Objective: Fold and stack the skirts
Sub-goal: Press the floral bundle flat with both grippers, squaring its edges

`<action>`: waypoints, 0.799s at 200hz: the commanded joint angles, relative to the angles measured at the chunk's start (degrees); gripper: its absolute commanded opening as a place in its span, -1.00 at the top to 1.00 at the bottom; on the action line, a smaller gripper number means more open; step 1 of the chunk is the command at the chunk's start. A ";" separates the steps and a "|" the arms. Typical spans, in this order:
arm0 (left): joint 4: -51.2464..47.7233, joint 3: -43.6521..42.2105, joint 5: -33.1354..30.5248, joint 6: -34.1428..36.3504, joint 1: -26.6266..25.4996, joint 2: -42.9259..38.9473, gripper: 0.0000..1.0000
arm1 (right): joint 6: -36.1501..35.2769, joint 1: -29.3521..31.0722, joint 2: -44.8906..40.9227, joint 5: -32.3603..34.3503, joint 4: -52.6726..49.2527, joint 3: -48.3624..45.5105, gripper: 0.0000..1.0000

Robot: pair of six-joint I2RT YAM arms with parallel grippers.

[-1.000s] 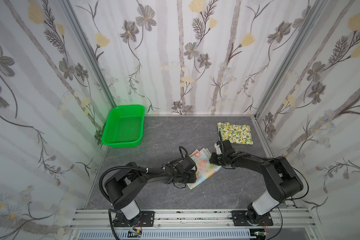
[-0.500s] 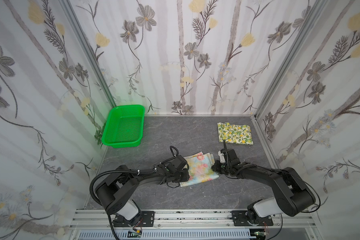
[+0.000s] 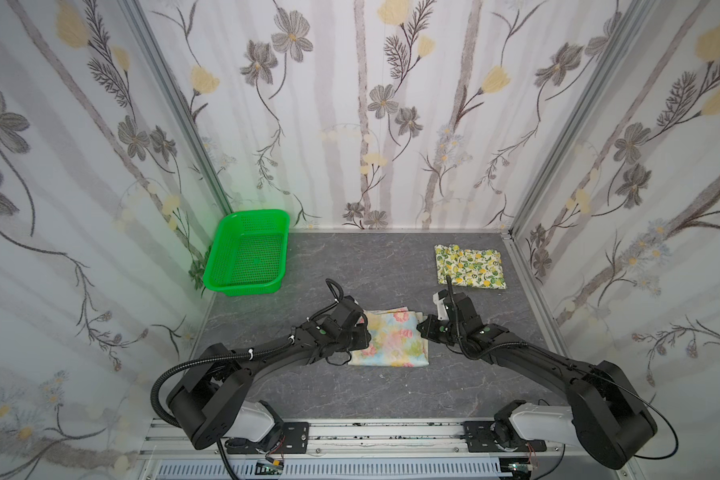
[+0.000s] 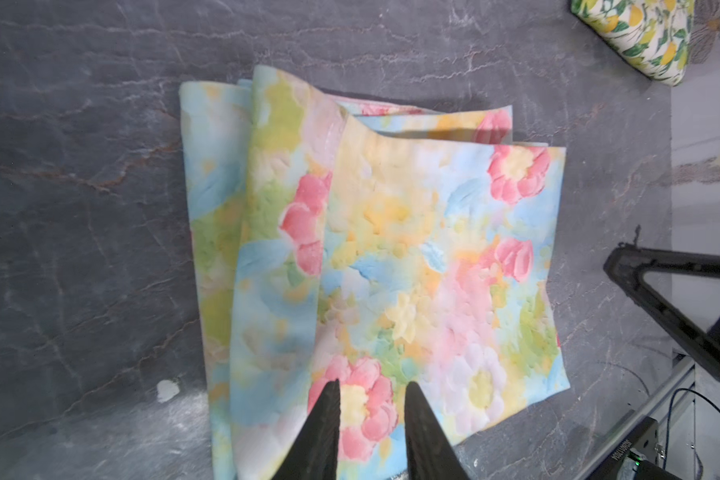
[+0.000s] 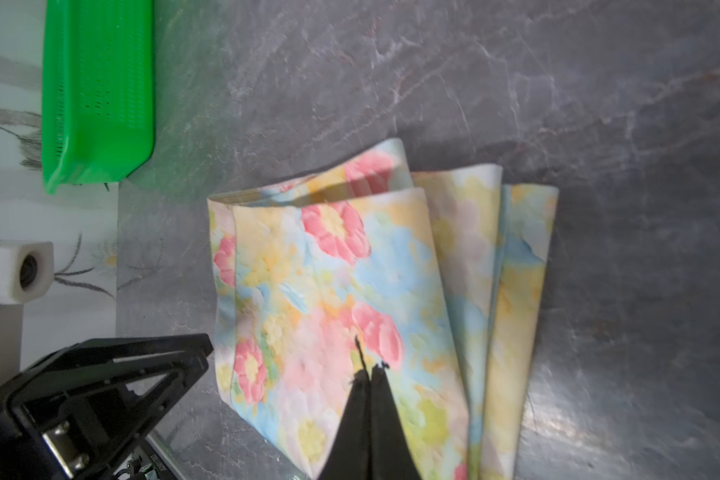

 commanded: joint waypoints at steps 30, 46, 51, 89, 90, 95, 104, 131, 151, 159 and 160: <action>-0.84 -3.60 -0.19 -3.18 -2.42 -0.31 0.40 | -4.71 -0.40 12.34 0.26 2.49 8.40 1.00; -0.84 -4.75 -0.39 -3.87 -2.88 0.04 0.40 | -4.84 -0.99 15.65 0.00 3.29 9.86 1.00; -0.84 -5.06 -0.26 -3.97 -2.97 0.26 0.40 | -4.77 -1.25 16.50 -0.22 3.52 10.12 1.00; -0.92 -7.48 -0.60 -4.63 -3.14 0.82 0.41 | -4.86 -3.30 19.34 -0.48 4.96 9.57 1.00; -0.92 -7.56 -0.63 -4.65 -3.14 0.79 0.41 | -4.87 -3.38 19.35 -0.50 4.96 9.60 1.00; -0.92 -7.70 -0.65 -4.82 -3.14 0.76 0.41 | -4.87 -3.60 19.46 -0.43 4.97 9.53 1.00; -0.89 -7.73 -0.52 -5.07 -3.14 0.71 0.41 | -4.83 -3.88 19.19 -0.58 4.97 9.43 1.00; -0.93 -6.21 -0.21 -4.44 -3.15 -1.08 0.41 | -5.32 -3.98 14.82 -2.41 3.94 7.83 1.00; -1.01 -3.67 0.09 -3.68 -3.14 -2.33 0.38 | -5.64 -4.07 8.95 -2.77 1.57 3.90 0.14; -0.99 -2.43 0.23 -3.33 -3.14 -2.32 0.37 | -5.35 -4.49 6.01 -3.53 1.35 2.02 -0.08; -1.00 -2.27 0.23 -3.30 -3.14 -2.32 0.37 | -5.38 -4.54 5.65 -3.70 1.36 1.74 -0.09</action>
